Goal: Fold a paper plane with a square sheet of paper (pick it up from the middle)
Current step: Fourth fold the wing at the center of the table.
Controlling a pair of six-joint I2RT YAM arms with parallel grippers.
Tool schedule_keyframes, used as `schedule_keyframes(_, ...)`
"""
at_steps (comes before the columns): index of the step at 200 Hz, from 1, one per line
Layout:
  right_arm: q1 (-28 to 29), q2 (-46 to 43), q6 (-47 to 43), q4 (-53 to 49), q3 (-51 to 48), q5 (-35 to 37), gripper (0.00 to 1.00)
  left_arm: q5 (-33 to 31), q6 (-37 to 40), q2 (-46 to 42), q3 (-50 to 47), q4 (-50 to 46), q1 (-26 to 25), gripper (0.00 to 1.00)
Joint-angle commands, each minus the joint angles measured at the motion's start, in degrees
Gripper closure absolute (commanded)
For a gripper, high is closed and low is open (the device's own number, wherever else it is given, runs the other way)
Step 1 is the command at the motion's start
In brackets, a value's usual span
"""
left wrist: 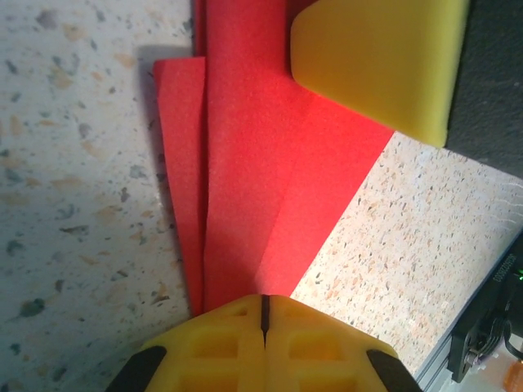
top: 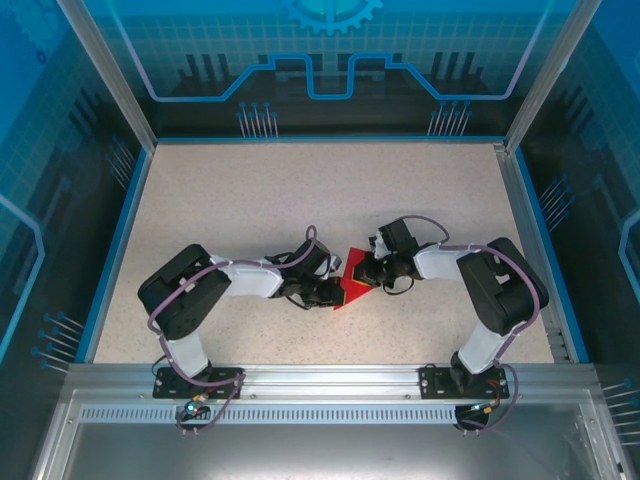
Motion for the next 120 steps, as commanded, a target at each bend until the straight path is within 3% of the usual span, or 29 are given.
schedule_keyframes(1, 0.39, 3.53, -0.94, -5.08, -0.95, 4.72, 0.95, 0.57, -1.33, 0.09, -3.02, -4.23, -0.02, 0.97)
schedule_keyframes(62, 0.24, 3.90, -0.85, -5.51, -0.96, 4.98, 0.95, 0.59, 0.75, -6.47, -4.21, -9.21, 0.13, 0.97)
schedule_keyframes(97, 0.30, 4.08, -0.86, -5.27, -0.95, 4.93, 0.95, -0.79, 0.79, -11.40, -1.63, -5.64, 1.16, 0.95)
schedule_keyframes(120, 0.31, 4.33, -0.70, -5.09, -1.02, 4.88, 0.95, -3.39, 0.76, -9.35, 1.00, -3.49, 1.38, 0.94)
